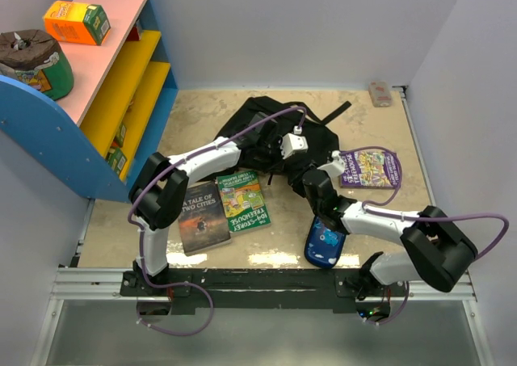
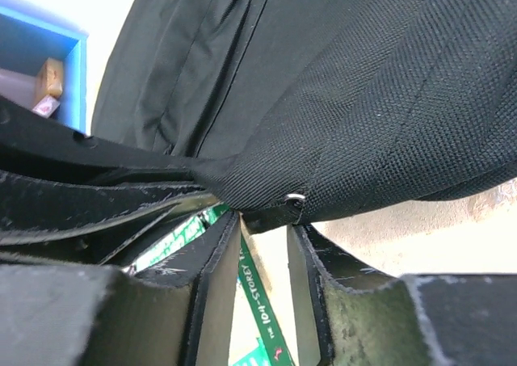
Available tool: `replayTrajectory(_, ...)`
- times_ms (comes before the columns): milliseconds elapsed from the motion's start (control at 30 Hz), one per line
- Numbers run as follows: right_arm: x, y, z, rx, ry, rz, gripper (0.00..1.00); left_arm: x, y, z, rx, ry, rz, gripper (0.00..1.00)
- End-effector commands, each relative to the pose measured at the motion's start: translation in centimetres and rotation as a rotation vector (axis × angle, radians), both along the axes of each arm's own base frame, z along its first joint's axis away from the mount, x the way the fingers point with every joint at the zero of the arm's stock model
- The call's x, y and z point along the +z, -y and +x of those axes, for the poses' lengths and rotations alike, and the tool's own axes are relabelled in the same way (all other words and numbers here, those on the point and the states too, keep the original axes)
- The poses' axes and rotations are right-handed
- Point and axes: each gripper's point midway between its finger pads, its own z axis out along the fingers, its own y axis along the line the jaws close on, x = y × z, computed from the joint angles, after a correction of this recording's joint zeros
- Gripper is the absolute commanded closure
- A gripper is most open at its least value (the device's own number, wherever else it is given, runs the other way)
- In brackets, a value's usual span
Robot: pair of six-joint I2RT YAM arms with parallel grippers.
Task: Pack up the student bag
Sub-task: Unzip the student bag at the center of the board.
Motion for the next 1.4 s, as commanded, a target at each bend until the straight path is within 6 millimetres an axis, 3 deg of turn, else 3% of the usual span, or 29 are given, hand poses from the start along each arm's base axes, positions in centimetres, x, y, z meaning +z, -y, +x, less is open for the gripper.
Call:
replayTrajectory(0, 3.0, -0.1, 2.2, -0.081, 0.086, 0.084, 0.68, 3.0, 1.4, -1.9, -0.067, -0.03, -0.098, 1.0)
replayTrajectory(200, 3.5, -0.2, 2.5, -0.084, 0.104, 0.111, 0.75, 1.9, 1.1, -3.0, -0.097, -0.055, -0.073, 1.0)
replayTrajectory(400, 3.8, 0.3, 2.2, -0.094, 0.111, 0.123, 1.0, 1.1, 0.9, -3.2, -0.095, -0.061, -0.059, 1.0)
replayTrajectory(700, 4.1, 2.2, 0.3, -0.103, 0.088, 0.092, 1.0, -0.2, 0.3, -2.4, -0.052, -0.04, -0.031, 1.0)
replayTrajectory(733, 5.1, 2.6, 0.1, -0.109, 0.109, 0.11, 1.0, -0.4, 0.3, -2.3, -0.041, -0.04, -0.03, 1.0)
replayTrajectory(1067, 4.4, 6.3, -1.7, -0.179, 0.065, 0.045, 1.0, 0.3, -0.4, -2.0, -0.042, -0.018, -0.053, 1.0)
replayTrajectory(1367, 4.0, 7.8, -2.7, -0.195, 0.021, 0.018, 1.0, -0.2, -3.3, -2.0, -0.056, 0.089, 0.023, 1.0)
